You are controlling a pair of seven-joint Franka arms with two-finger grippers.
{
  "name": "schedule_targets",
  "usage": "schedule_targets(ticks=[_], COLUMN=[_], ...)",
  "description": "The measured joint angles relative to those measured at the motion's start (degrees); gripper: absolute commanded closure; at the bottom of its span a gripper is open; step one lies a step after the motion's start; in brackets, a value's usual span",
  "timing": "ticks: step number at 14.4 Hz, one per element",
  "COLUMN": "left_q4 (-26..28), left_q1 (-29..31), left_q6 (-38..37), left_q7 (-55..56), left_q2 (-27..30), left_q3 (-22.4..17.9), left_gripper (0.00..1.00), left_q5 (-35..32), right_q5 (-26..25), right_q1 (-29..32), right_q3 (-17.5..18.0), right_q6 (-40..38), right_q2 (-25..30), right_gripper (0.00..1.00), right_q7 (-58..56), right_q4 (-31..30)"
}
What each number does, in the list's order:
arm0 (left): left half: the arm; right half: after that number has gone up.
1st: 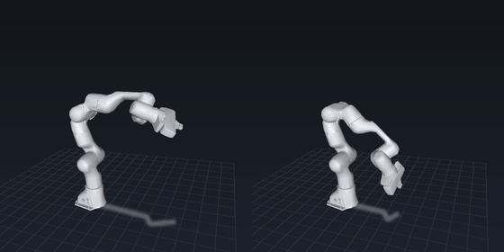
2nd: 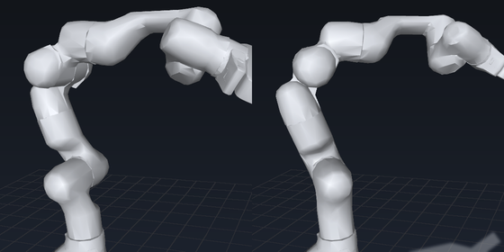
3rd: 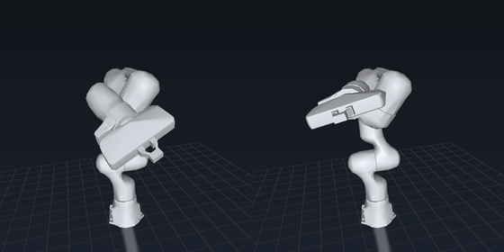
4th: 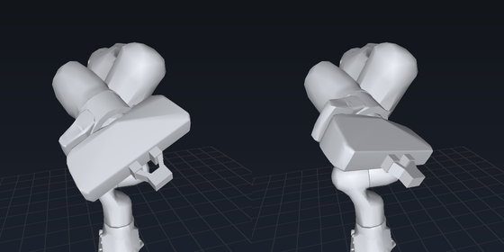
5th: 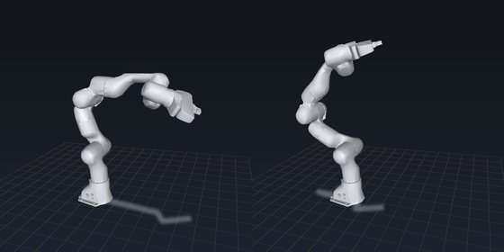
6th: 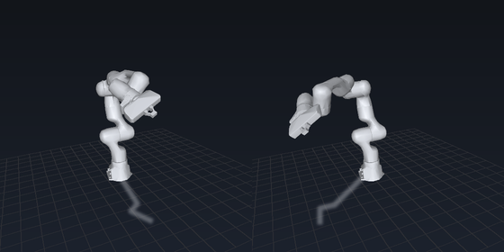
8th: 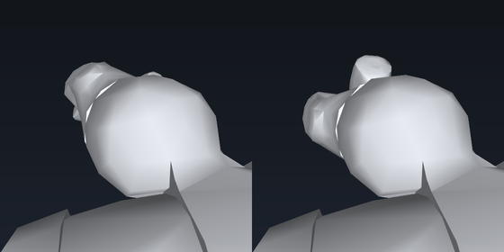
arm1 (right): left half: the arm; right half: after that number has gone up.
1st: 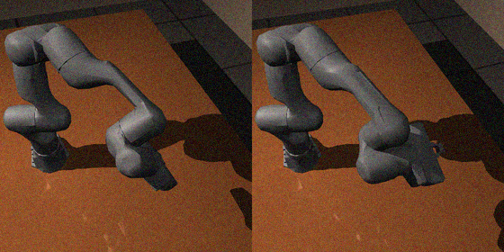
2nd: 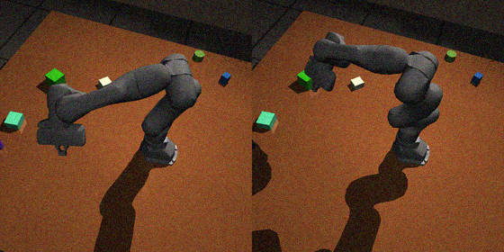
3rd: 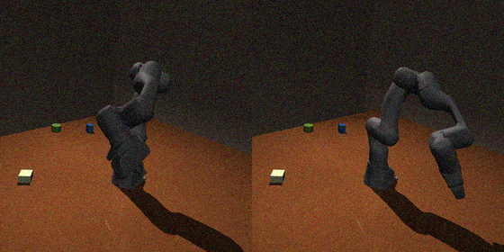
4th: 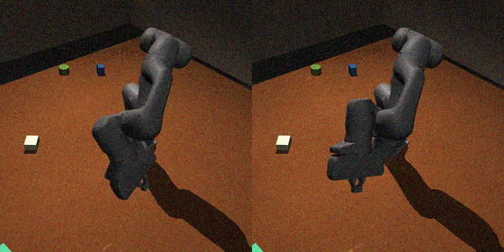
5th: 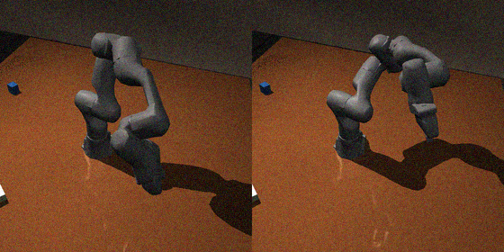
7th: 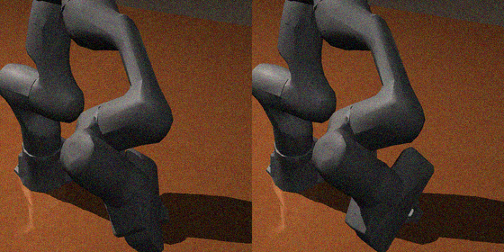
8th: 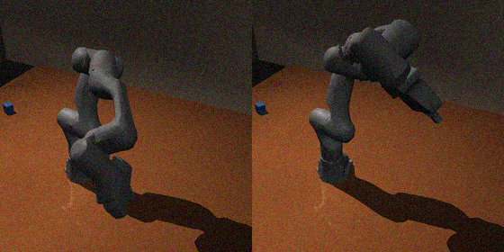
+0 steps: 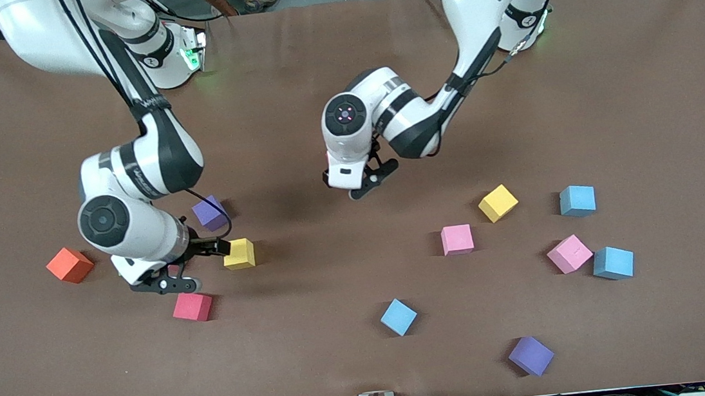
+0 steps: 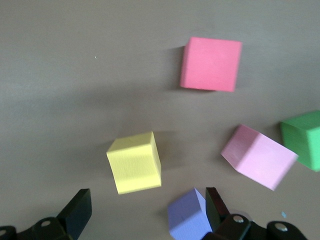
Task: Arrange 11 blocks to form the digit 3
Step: 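Grasp the yellow cube with the right gripper while the left gripper grasps red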
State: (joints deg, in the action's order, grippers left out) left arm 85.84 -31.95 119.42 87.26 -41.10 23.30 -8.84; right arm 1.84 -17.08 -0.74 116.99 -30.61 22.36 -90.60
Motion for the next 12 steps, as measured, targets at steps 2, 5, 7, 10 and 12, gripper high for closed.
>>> schedule_targets(ticks=[2, 5, 7, 10, 12], left_q4=[1.22, 2.26, 2.96, 4.98, 6.28], left_q1=[-1.63, -2.62, -2.72, -2.78, -3.14], left_q6=[0.86, 1.8, 2.97, 6.47, 8.3], left_q7=[0.8, 0.91, 1.66, 5.02, 6.33], left_q2=[-0.09, -0.31, -0.99, -2.26, -2.68], left_q3=[-0.08, -0.22, -0.23, -0.23, -0.22], left_gripper=[0.0, 0.0, 0.0, 0.0, 0.13], left_q5=[-0.05, -0.06, -1.31, -4.43, -4.75], right_q5=[0.0, 0.0, 0.0, 0.0, 0.0], right_q1=[-0.98, -2.2, -2.62, -2.67, -2.66], right_q3=[0.03, 0.04, 0.04, -0.05, -0.21], right_q6=[3.04, 4.79, 5.5, 5.98, 6.29], right_q2=[-2.74, -5.35, -6.07, -6.28, -6.38], right_gripper=[0.0, 0.0, 0.0, 0.0, 0.0], right_q7=[0.0, 0.0, -0.03, -1.34, -2.62], right_q4=[0.1, 0.48, 0.84, 0.87, 0.87])
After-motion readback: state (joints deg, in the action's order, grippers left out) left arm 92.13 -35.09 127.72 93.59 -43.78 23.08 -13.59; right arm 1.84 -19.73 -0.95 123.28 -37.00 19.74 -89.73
